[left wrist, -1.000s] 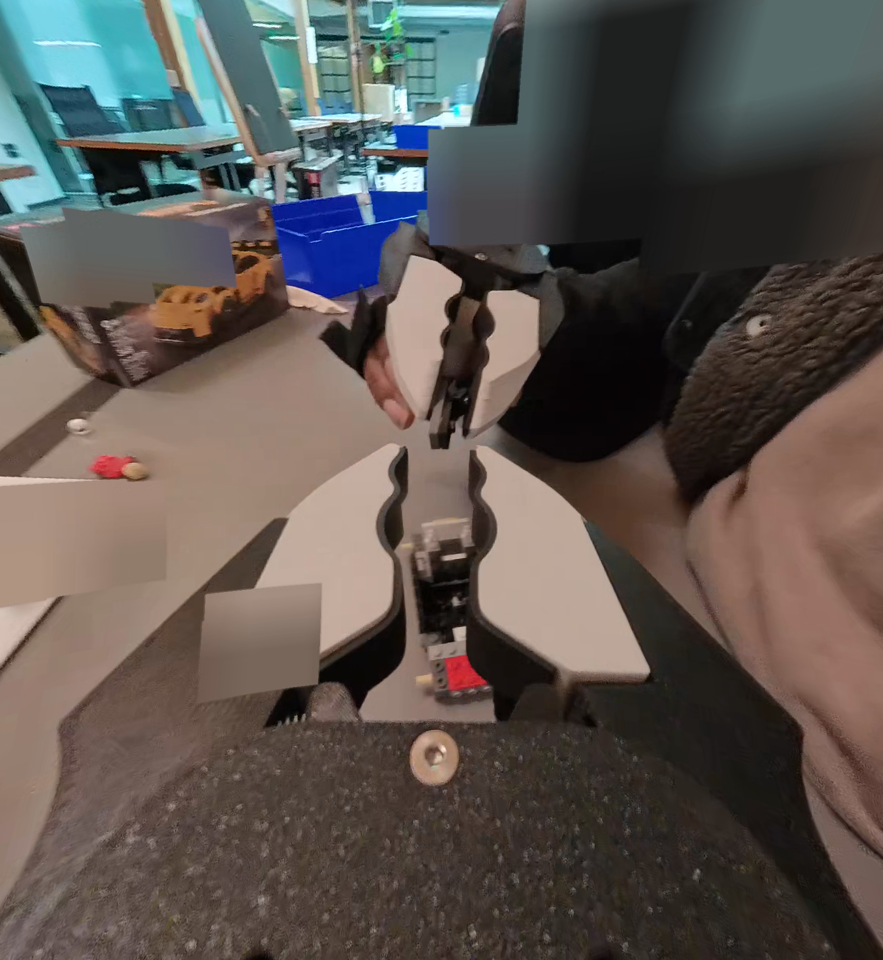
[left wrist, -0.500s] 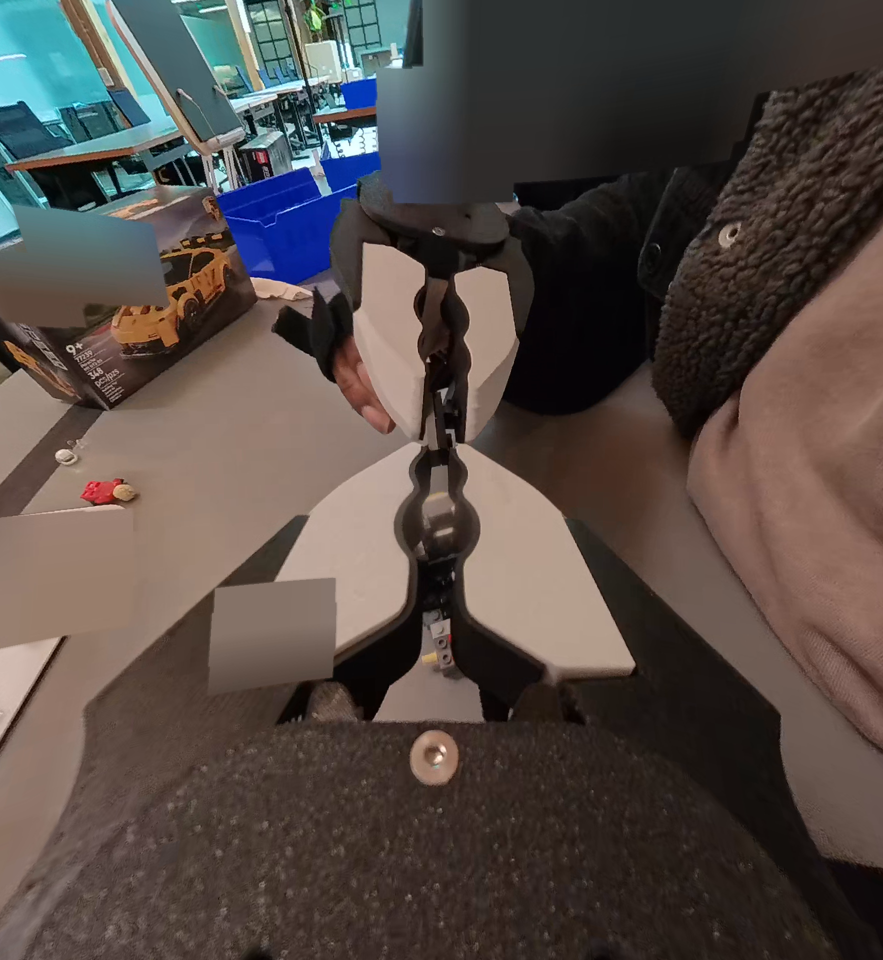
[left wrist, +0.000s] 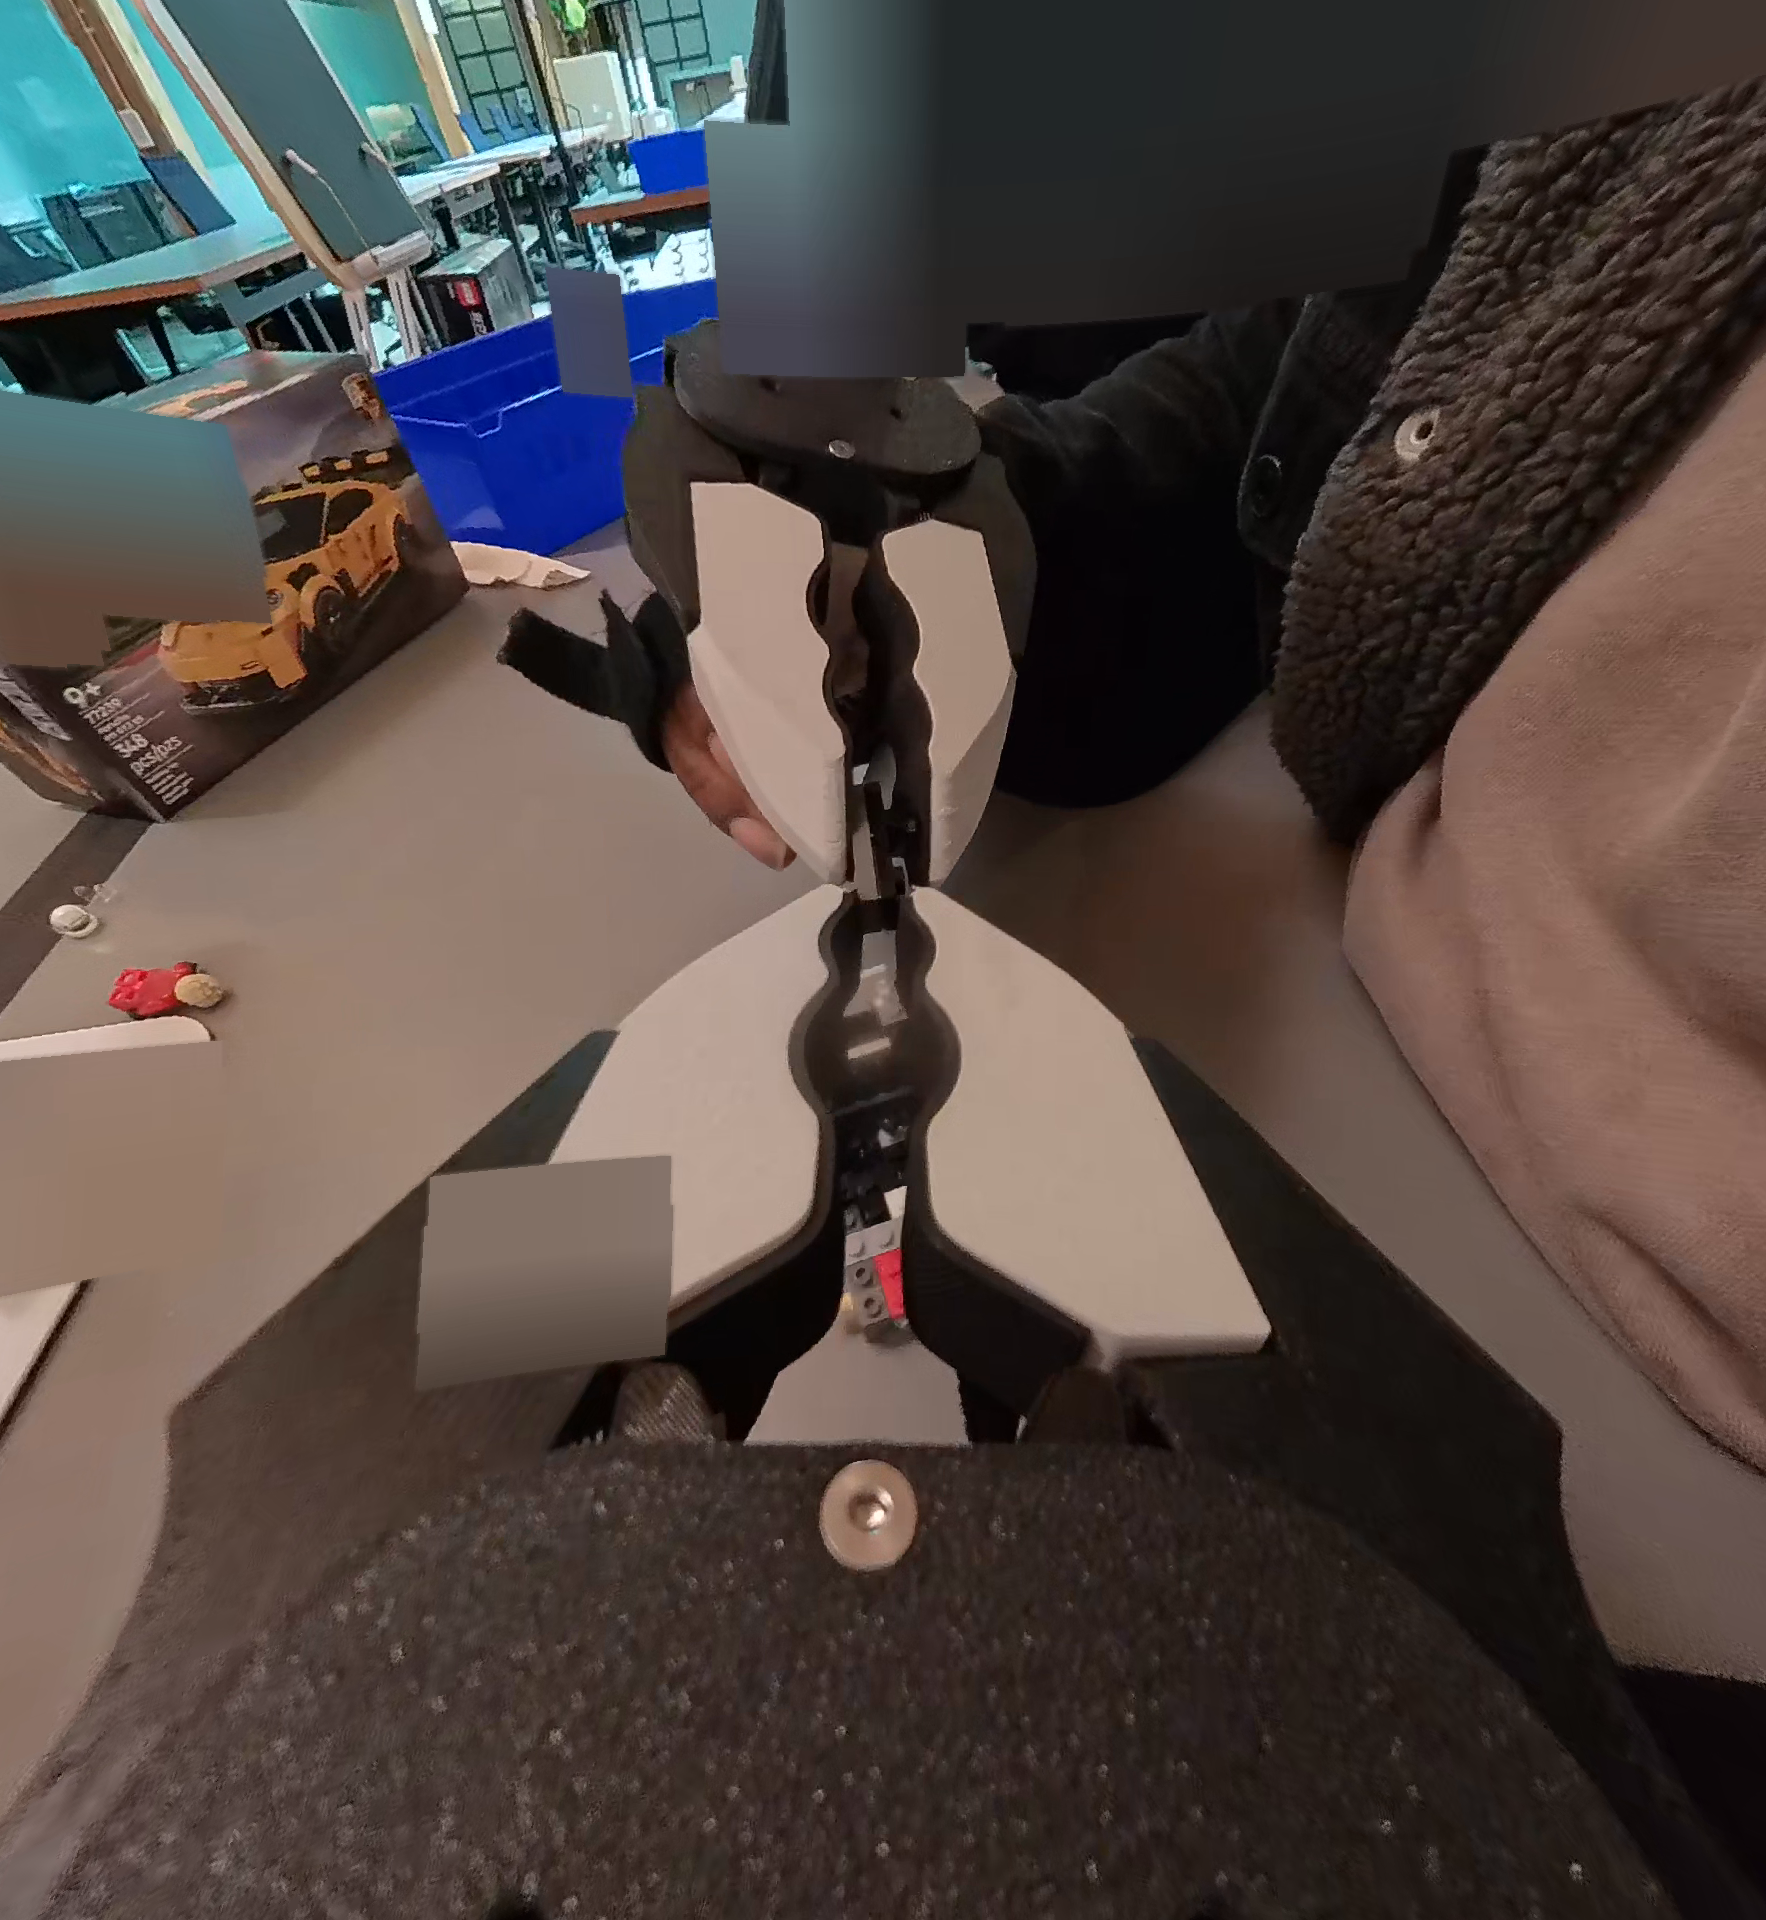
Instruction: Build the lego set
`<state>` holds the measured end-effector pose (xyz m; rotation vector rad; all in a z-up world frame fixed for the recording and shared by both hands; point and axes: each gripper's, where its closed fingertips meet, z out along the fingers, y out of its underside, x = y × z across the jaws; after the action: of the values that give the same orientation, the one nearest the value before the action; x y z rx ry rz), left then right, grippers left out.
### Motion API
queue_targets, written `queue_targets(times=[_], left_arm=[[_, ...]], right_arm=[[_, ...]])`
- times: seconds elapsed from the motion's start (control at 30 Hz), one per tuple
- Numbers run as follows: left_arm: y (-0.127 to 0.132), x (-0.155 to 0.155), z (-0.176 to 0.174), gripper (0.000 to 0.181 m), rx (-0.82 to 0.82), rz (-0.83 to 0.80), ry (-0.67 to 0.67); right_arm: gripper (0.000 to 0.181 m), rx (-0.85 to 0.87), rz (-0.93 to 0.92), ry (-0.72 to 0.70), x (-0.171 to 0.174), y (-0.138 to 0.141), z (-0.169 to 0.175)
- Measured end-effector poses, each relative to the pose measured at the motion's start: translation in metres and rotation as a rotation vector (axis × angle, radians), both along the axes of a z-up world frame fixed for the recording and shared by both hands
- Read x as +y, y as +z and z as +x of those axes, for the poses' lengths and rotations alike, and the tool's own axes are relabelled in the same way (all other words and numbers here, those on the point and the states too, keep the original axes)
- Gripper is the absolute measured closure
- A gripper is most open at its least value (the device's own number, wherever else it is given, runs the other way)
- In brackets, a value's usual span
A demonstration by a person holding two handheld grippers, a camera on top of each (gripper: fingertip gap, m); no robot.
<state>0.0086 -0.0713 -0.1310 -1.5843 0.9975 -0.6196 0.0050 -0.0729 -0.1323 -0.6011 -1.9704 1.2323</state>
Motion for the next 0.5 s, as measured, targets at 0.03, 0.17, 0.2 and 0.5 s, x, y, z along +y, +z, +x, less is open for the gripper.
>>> queue_targets(times=[0.03,0.17,0.2,0.5], left_arm=[[0.001,-0.001,0.000,0.175,-0.017,-0.006,-0.008],[0.000,0.002,-0.003,0.175,-0.043,-0.034,0.015],[-0.001,0.004,-0.003,0.175,-0.060,-0.048,0.019],[-0.010,0.023,-0.014,0.175,-0.469,-0.526,0.066]], right_arm=[[0.169,-0.005,-0.016,0.007,-0.001,0.001,0.000],[0.168,0.004,-0.050,-0.016,0.002,-0.001,-0.004],[0.168,-0.003,-0.060,-0.021,0.003,-0.001,-0.005],[0.168,-0.370,-0.569,-0.082,0.022,-0.011,-0.017]])
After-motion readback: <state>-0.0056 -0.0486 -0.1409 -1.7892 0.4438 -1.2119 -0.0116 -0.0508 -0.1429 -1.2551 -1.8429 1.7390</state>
